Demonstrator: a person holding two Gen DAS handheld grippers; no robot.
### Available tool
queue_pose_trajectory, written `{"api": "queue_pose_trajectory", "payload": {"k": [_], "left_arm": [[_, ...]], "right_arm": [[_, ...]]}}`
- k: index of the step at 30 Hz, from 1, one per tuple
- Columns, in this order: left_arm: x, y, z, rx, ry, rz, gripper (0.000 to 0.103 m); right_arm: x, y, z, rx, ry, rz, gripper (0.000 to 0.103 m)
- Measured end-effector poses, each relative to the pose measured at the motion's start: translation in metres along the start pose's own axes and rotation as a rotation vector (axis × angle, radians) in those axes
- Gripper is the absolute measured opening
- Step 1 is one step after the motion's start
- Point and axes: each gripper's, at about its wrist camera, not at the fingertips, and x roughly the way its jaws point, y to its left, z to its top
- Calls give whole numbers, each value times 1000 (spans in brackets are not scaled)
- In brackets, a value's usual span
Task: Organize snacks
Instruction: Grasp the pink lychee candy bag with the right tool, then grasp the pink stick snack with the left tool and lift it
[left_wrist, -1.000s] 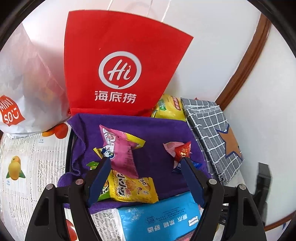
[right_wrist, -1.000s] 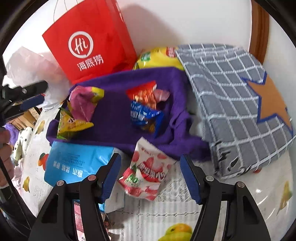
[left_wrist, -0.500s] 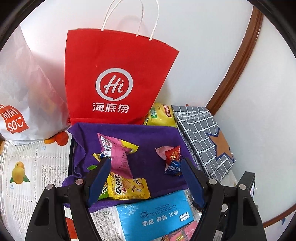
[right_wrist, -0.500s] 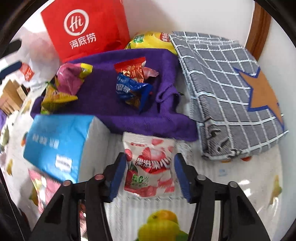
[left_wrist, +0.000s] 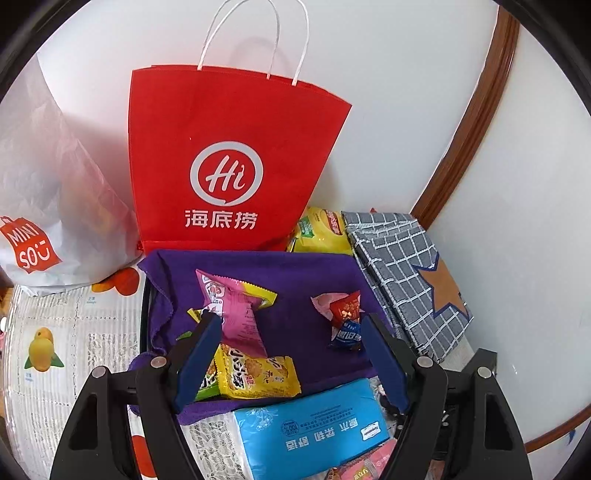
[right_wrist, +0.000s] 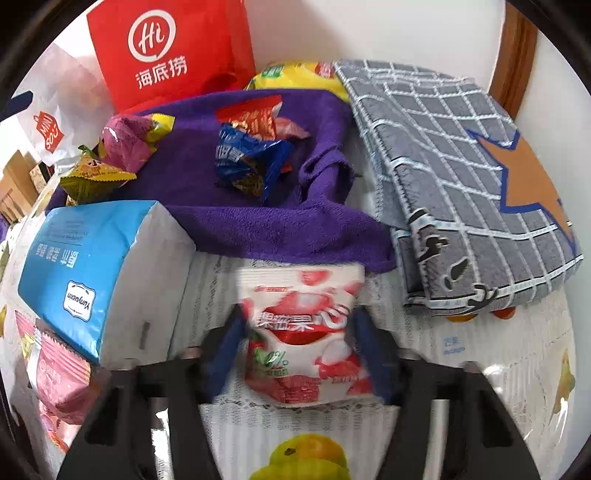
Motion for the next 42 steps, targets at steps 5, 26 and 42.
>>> {"api": "queue_pose_trajectory", "payload": {"k": [5,26,42], "left_arm": [[0,-6,-5,15,15,16,76],[-8,-6,-174,-38,234,60,75],[12,-14,-205,-42,256,150,32]], "right_arm": [[-16,-11,-9,59,-15,-1,52],[-57,-9,-75,100,-106,5,52],[-61,1,-78,22,-153,-16,52]]}}
